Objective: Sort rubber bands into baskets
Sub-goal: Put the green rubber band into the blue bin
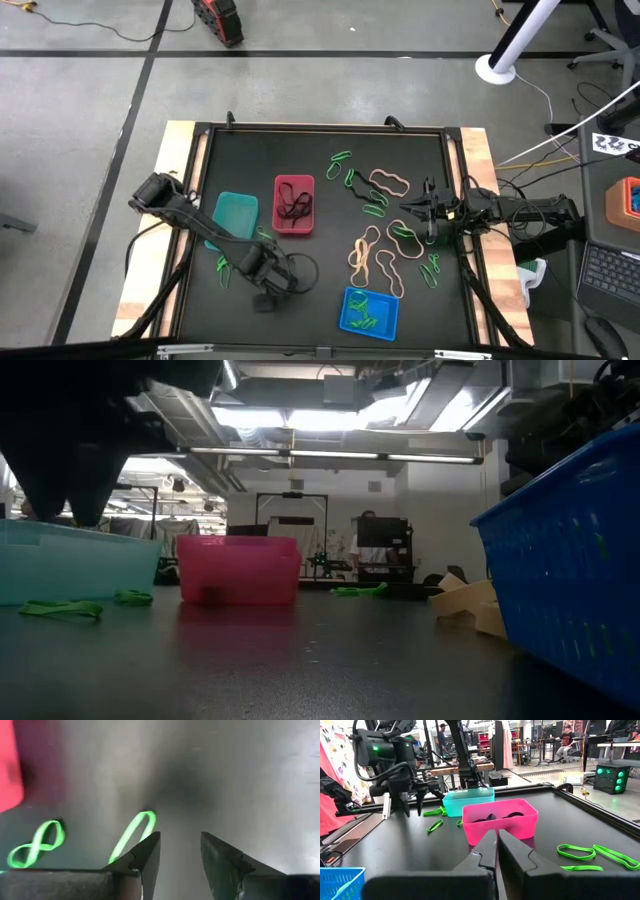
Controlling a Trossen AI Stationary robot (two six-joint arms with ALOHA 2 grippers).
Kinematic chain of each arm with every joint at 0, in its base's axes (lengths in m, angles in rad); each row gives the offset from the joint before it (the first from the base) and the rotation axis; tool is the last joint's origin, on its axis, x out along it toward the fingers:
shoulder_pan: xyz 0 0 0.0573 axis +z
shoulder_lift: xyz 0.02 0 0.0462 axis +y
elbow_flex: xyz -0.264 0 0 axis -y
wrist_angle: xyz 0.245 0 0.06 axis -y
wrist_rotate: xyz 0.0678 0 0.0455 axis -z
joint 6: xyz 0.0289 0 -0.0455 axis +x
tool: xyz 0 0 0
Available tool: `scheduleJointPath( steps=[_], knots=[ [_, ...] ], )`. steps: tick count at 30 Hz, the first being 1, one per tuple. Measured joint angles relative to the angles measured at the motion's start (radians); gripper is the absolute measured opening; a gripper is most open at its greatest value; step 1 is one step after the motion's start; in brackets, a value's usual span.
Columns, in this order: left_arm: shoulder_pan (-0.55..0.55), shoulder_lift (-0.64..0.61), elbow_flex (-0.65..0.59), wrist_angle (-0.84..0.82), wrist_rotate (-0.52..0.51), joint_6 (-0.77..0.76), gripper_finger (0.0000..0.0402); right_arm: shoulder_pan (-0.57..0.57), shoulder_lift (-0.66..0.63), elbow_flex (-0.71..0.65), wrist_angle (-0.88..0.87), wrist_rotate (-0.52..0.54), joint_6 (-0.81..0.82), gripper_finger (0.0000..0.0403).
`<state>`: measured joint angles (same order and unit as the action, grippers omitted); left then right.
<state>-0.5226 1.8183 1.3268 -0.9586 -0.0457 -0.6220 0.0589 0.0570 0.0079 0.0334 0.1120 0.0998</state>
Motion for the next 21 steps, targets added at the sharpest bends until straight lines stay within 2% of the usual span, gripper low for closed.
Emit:
scheduleJointPath(
  steps=[4, 9, 21],
  knots=[
    [-0.001, -0.001, -0.035, 0.006, -0.046, -0.006, 0.0137, 0.000, 0.000, 0.000, -0.001, 0.000, 0.000, 0.0019],
    [-0.001, -0.001, -0.107, 0.054, -0.056, -0.009, 0.0137, 0.000, 0.000, 0.000, -0.003, 0.000, 0.000, 0.0019],
    [-0.001, -0.001, -0.213, 0.225, -0.116, -0.008, 0.0137, 0.000, 0.000, 0.000, -0.004, 0.000, 0.000, 0.0019]
  ],
)
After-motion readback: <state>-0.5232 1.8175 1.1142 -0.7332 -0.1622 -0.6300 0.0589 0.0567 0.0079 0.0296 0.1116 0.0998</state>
